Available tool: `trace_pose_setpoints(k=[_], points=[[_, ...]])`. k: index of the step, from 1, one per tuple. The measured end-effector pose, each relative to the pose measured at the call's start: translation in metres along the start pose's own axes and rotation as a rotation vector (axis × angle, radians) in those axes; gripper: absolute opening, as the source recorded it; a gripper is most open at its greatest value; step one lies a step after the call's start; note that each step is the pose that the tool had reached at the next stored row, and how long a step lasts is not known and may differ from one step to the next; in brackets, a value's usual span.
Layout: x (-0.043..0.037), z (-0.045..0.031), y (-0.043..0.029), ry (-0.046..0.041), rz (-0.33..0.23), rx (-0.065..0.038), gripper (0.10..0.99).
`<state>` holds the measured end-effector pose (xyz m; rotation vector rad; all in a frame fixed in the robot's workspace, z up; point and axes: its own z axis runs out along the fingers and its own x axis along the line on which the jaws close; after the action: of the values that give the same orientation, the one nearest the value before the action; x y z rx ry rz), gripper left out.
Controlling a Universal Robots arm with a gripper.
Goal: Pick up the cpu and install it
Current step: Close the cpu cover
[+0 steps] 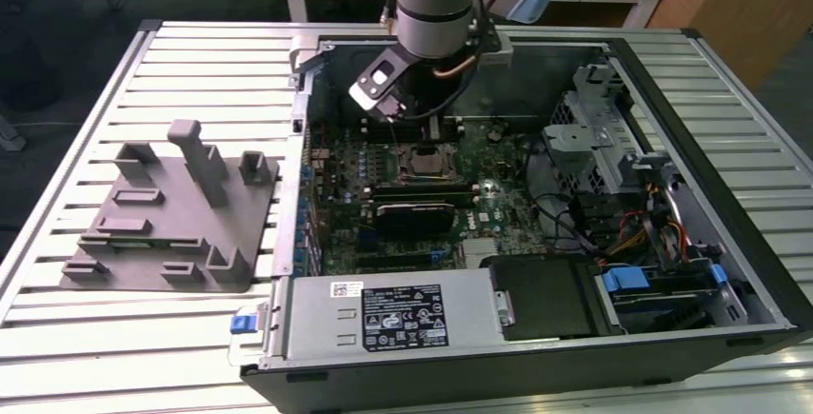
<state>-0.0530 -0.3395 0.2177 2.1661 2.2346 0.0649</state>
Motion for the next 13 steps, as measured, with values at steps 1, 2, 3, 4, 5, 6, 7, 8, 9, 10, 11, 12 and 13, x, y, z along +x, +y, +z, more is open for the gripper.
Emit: trace_pose_setpoints(k=[1,2,3,4,5,6,7,8,9,10,11,12,13], points=[[0.0,0.0,0.0,0.0009,-0.018,0.0,0.106],[0.0,0.0,0.0,0.0017,-0.036,0.0,0.106],[0.0,0.0001,0.0,0.0026,-0.054,0.0,0.106],[0.0,0.0001,0.0,0.0035,-0.072,0.001,0.106],[0.0,0.0001,0.0,0.0044,-0.091,0.001,0.106],[0.0,0.0002,0.0,0.0053,-0.109,0.001,0.106],[0.0,0.0002,0.0,0.0063,-0.127,0.001,0.106],[0.0,0.0003,0.0,0.0072,-0.145,0.001,0.106],[0.0,0.0003,0.0,0.008,-0.163,0.001,0.106],[0.0,0.0003,0.0,0.009,-0.181,0.002,0.106],[0.0,0.0003,0.0,0.0098,-0.199,0.002,0.106],[0.0,0.0004,0.0,0.0107,-0.217,0.002,0.106],[0.0,0.0004,0.0,0.0117,-0.237,0.002,0.106]])
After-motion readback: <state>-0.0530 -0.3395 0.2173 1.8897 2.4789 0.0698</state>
